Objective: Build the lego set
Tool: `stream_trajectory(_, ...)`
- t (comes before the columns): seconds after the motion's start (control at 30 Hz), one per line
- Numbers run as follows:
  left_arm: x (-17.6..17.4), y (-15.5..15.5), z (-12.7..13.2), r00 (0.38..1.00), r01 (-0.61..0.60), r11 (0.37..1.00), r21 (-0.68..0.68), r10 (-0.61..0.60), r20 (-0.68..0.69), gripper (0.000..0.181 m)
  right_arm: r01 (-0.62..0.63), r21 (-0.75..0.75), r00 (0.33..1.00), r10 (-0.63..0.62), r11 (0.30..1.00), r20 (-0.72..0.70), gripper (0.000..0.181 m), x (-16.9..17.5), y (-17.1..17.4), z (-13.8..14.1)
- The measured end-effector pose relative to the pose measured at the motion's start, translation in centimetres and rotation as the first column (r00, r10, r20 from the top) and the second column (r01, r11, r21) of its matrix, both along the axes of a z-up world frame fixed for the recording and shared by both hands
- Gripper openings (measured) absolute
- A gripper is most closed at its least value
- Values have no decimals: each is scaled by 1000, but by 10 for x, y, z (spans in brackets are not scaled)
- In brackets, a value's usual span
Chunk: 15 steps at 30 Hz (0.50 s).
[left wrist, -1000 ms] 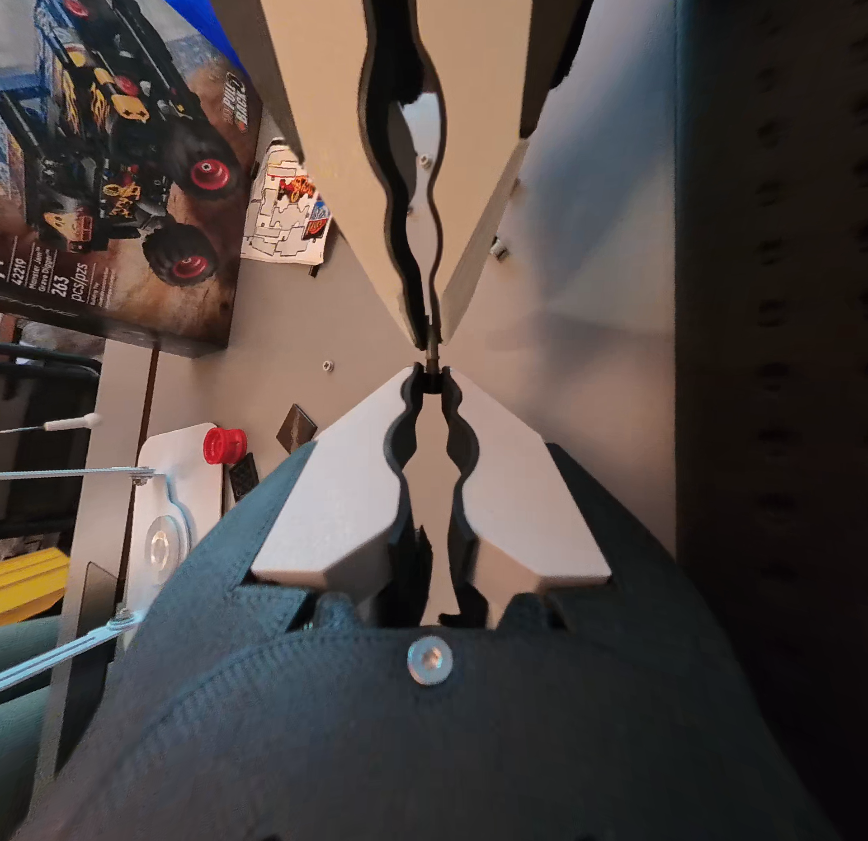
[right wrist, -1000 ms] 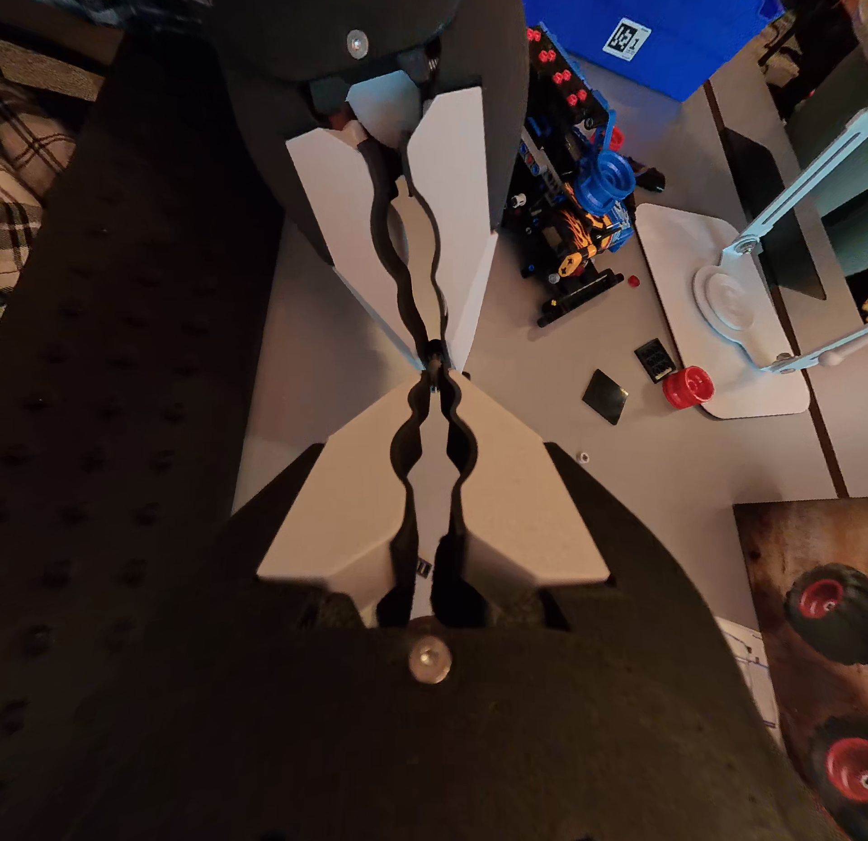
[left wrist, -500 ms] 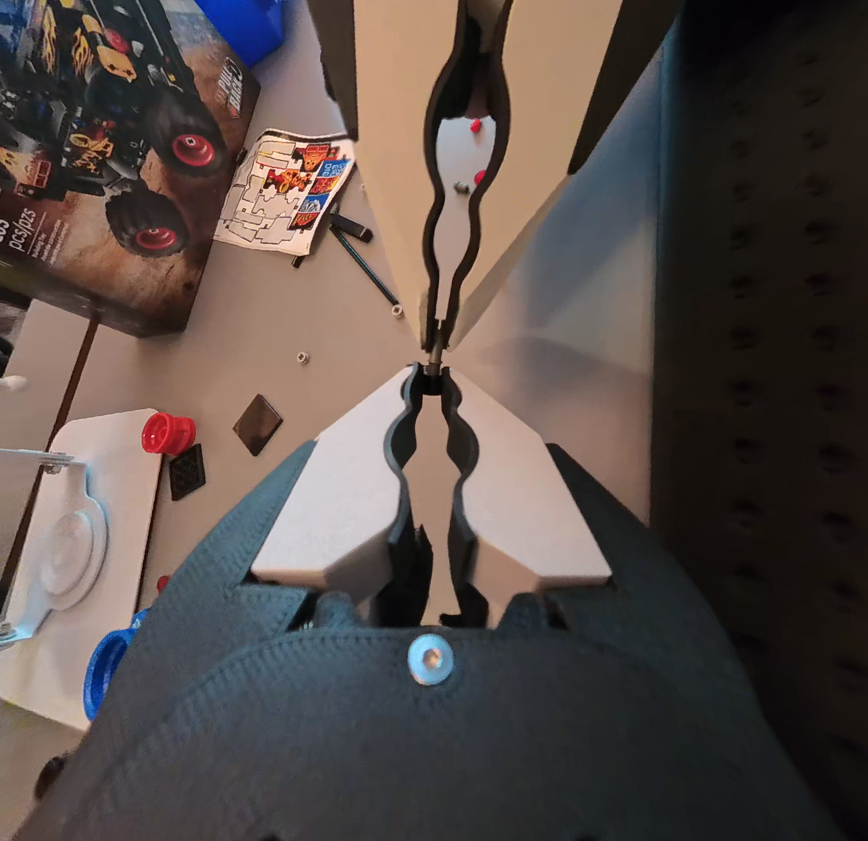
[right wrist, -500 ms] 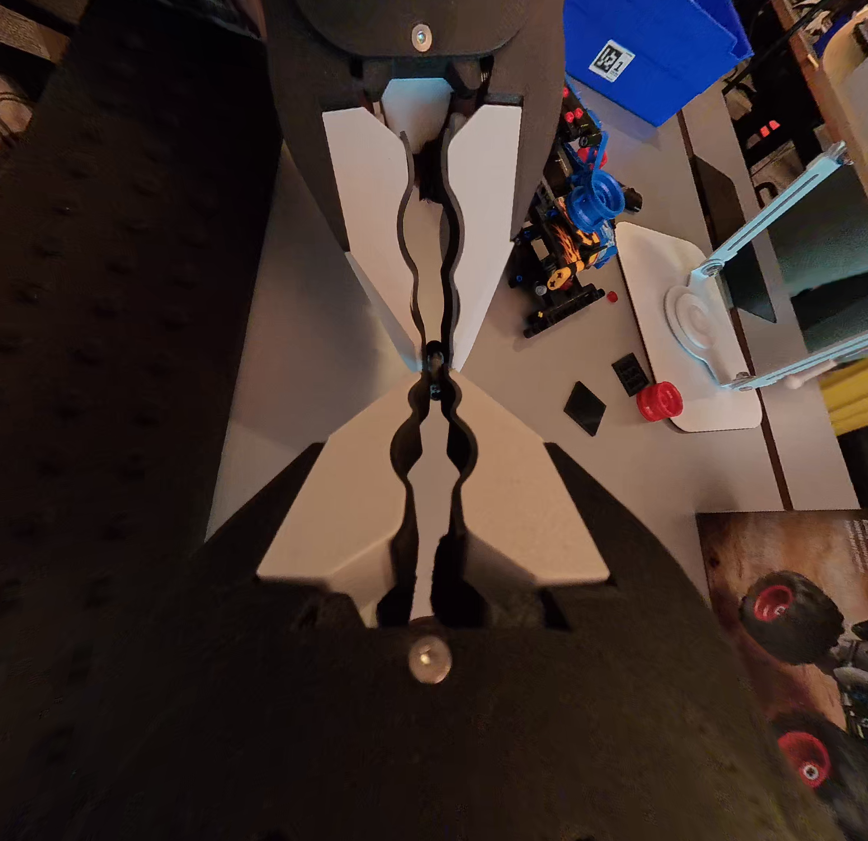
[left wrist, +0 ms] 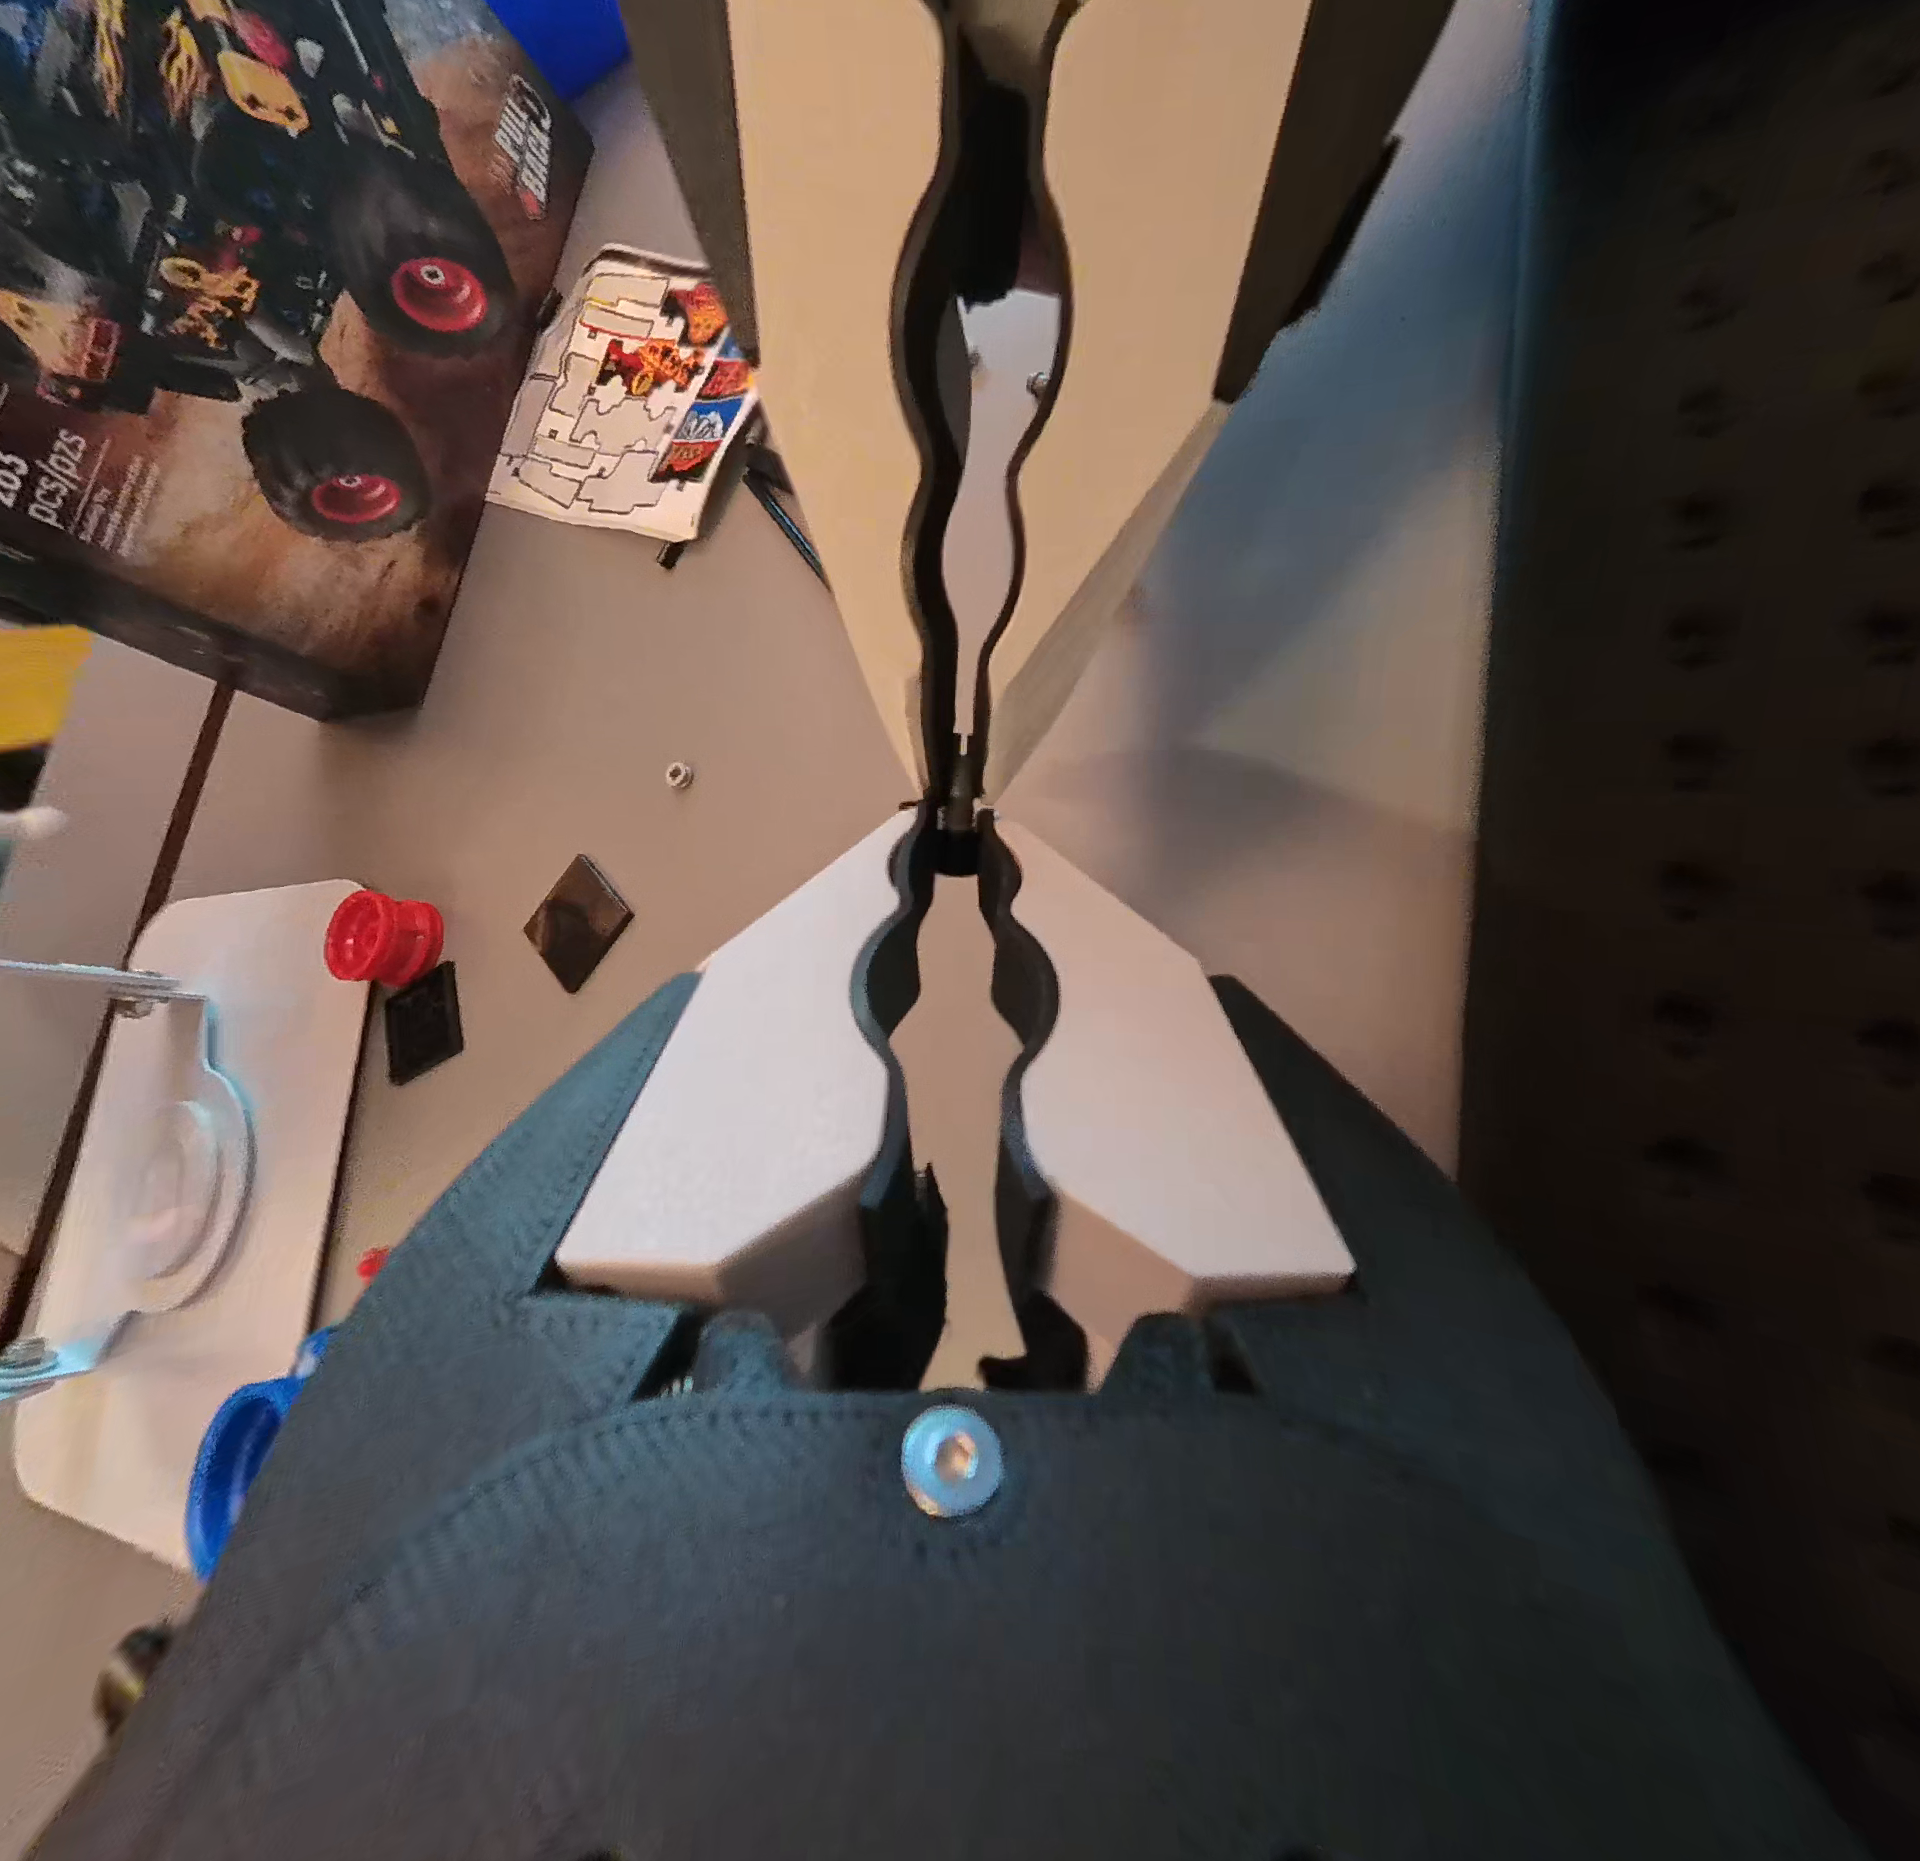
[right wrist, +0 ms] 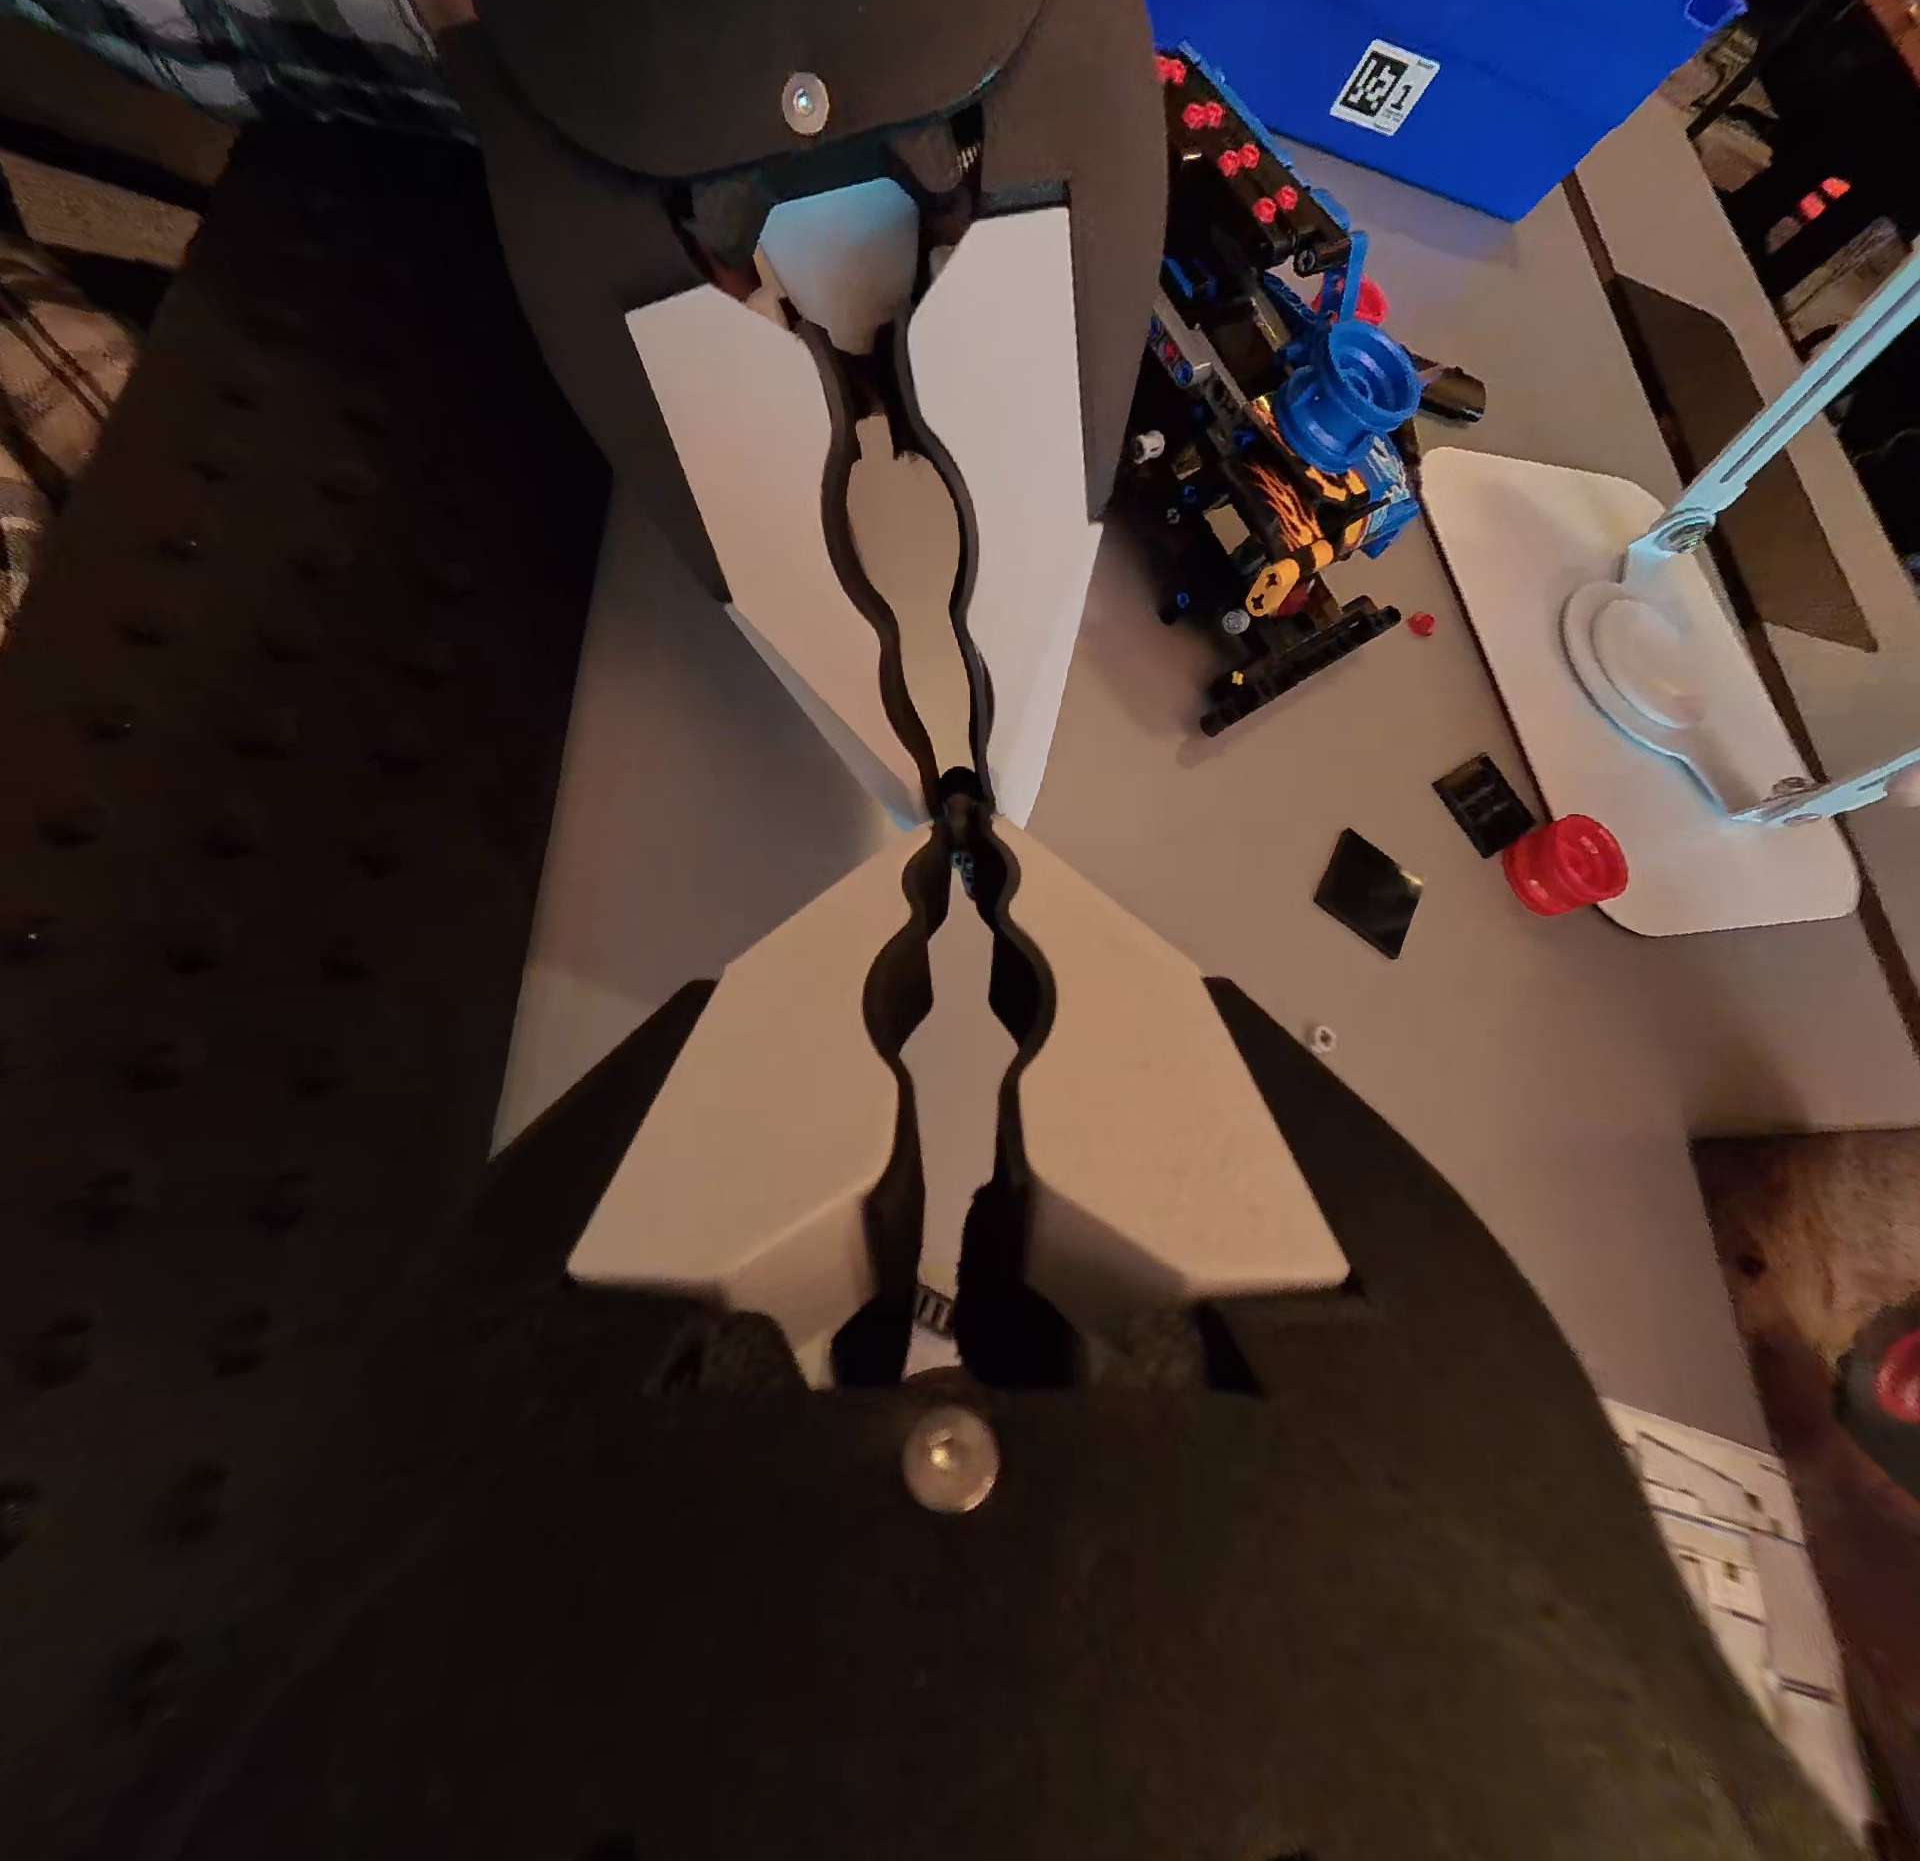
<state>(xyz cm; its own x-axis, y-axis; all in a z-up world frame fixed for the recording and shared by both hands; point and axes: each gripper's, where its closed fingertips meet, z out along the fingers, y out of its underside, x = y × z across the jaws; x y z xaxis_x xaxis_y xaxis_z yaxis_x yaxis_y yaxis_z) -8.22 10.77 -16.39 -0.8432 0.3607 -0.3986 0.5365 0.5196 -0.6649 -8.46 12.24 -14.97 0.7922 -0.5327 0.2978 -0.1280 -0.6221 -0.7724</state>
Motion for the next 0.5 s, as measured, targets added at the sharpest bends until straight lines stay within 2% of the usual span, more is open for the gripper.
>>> stream_trajectory(0.1,-1,2,4,997,-17,1000,1,17,-77,12,2,84,999,2,996,-43,2,1,-1,3)
stream_trajectory(0.17,7,6,10,998,-45,999,-24,44,-37,26,23,124,996,-13,992,-86,2,2,-6,2)
stream_trajectory(0.23,17,14,13,997,-81,996,-27,81,-17,32,36,161,995,-20,986,-97,2,3,-8,5)
stream_trajectory(0.3,39,25,22,988,-147,988,-44,149,43,35,40,174,994,-22,984,-103,2,3,-9,6)
stream_trajectory(0.4,77,43,53,956,-254,962,-99,265,122,39,45,167,994,-27,985,-109,2,4,-10,3)
stream_trajectory(0.5,119,58,71,915,-370,927,-58,374,153,47,39,165,994,-21,986,-106,2,4,-8,2)
